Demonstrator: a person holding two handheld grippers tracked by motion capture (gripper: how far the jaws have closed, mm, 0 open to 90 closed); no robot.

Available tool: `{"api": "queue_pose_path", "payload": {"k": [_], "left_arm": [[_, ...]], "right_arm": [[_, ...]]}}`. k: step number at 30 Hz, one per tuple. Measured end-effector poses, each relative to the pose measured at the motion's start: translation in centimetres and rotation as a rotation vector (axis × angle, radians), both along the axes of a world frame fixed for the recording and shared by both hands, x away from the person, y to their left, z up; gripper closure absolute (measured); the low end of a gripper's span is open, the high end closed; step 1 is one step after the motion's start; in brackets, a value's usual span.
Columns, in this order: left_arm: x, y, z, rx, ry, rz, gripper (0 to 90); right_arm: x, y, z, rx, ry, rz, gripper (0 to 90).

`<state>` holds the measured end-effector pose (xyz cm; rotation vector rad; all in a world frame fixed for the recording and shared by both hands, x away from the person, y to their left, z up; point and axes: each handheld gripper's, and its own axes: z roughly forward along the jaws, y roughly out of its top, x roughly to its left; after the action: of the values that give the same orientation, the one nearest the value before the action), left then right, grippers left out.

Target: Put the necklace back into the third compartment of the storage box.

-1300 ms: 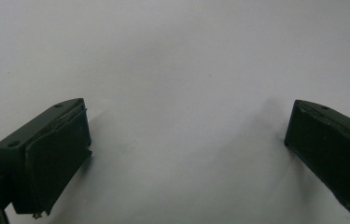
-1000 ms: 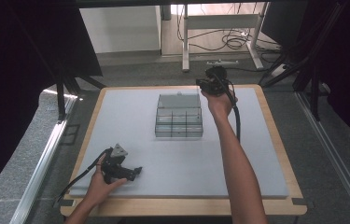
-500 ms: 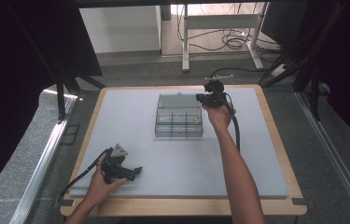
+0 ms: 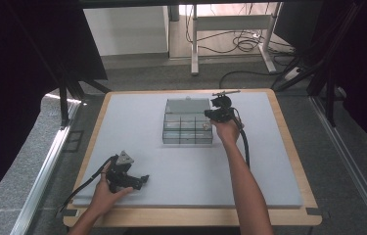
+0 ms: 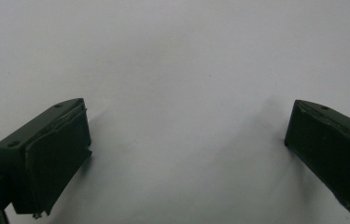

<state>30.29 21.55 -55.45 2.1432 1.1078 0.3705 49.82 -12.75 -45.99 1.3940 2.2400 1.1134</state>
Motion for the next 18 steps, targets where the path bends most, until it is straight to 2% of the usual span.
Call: {"api": "queue_pose_path", "payload": {"k": [10,18], "left_arm": [[0.00,0.01,0.01,0.002,0.000,-0.001,0.0],[0.00,0.00,0.00,0.000,0.000,0.000,0.0]], "right_arm": [[-0.04,0.09,-0.49,-0.006,0.004,0.008,83.6],[-0.45,-0.03,-0.27,-0.001,0.006,0.042,65.1]]}}
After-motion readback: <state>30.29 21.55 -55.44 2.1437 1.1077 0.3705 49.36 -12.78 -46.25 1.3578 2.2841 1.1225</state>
